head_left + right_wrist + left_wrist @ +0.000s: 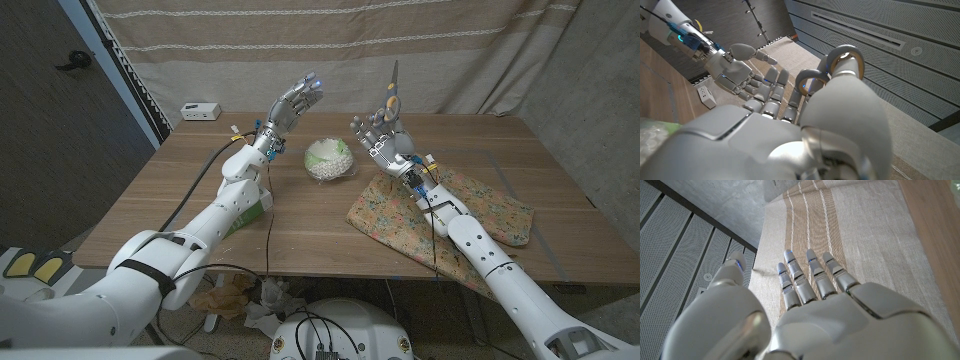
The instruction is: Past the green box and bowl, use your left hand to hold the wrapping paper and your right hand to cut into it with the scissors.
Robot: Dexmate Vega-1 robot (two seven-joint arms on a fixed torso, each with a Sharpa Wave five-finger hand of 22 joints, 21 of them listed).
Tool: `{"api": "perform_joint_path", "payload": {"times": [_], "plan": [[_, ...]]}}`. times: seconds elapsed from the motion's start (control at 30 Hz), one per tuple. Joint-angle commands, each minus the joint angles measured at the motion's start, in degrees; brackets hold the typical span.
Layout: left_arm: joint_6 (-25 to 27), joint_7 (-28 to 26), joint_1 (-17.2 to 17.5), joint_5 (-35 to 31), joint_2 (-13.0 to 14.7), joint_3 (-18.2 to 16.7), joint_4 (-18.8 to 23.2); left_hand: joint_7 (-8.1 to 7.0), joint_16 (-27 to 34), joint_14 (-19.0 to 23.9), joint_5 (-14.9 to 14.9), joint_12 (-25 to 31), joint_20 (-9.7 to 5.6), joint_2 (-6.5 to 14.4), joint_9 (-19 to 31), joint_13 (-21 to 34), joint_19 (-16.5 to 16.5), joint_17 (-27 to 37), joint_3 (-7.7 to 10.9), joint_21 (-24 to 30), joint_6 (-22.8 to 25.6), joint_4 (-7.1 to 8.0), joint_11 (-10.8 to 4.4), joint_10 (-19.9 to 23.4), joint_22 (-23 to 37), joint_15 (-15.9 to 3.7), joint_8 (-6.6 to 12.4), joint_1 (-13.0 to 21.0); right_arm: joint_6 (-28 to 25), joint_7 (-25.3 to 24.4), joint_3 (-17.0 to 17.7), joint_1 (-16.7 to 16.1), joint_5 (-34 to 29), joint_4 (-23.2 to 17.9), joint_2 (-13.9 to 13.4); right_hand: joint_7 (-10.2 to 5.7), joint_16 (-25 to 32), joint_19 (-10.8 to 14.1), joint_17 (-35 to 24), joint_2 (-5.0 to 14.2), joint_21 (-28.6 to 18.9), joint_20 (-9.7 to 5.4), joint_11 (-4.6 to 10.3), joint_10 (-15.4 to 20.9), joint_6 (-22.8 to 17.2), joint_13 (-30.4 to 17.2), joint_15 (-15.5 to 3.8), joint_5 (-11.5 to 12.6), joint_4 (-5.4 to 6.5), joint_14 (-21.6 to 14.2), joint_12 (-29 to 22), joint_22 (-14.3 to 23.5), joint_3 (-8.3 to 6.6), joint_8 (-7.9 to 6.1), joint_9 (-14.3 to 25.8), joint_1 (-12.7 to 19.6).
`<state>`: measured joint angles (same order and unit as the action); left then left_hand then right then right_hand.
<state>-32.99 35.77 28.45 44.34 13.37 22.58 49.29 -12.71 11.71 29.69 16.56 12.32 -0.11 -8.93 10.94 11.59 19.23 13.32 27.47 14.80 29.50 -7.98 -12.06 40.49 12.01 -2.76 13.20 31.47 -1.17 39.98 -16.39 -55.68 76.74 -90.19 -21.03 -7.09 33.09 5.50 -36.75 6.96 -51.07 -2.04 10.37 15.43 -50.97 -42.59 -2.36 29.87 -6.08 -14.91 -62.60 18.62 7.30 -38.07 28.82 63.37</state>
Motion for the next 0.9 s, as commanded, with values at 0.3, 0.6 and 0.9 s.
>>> {"api": "perform_joint_path", "payload": {"times": [0.3,0.6,0.9], "plan": [[-0.33,0.40,0.18,0.53,-0.23,-0.14,-0.44,0.02,0.39,0.19,0.23,0.53,-0.35,0.90,0.16,0.13,0.30,-0.07,-0.27,0.20,1.27,-0.13,-0.16,0.69,0.12,-9.41,0.60,0.19,3.77,-2.57,0.04,-0.25,-4.85,-2.15,-1.85,-1.37,-4.04,-2.13,3.44,-1.09,-0.70,0.44,-1.56,-0.70,-5.07,4.99,-9.73,1.27,1.94,1.16,4.70,-1.12,2.95,-2.43,0.47,-2.87],[-0.20,0.13,0.64,0.63,-0.08,-0.23,0.02,0.01,0.40,0.17,0.23,0.58,-0.39,0.98,0.15,0.13,0.29,-0.10,-0.26,0.20,1.77,-0.12,-0.15,0.93,0.13,-9.41,0.67,0.23,3.81,-6.64,-0.26,-0.69,-5.80,-3.69,-2.82,4.07,-3.92,-0.20,5.18,-0.45,-2.57,0.63,0.84,11.47,-14.77,11.08,-10.15,2.92,3.16,-5.40,5.80,-3.37,4.55,-10.88,2.02,-4.21],[-0.50,0.11,0.70,0.71,-0.27,-0.29,-0.05,-0.01,0.42,0.20,0.23,0.60,-0.38,1.05,0.14,0.12,0.30,-0.12,-0.25,0.21,2.25,-0.12,-0.17,1.08,0.13,-9.40,0.72,0.28,4.50,-10.00,-0.58,-1.08,-7.46,-5.14,-4.06,8.05,-0.75,1.03,3.84,-0.80,-4.28,0.77,0.91,21.16,-22.93,15.01,-10.00,1.86,4.27,-11.10,5.83,-4.87,6.37,-19.87,6.54,-6.13]]}}
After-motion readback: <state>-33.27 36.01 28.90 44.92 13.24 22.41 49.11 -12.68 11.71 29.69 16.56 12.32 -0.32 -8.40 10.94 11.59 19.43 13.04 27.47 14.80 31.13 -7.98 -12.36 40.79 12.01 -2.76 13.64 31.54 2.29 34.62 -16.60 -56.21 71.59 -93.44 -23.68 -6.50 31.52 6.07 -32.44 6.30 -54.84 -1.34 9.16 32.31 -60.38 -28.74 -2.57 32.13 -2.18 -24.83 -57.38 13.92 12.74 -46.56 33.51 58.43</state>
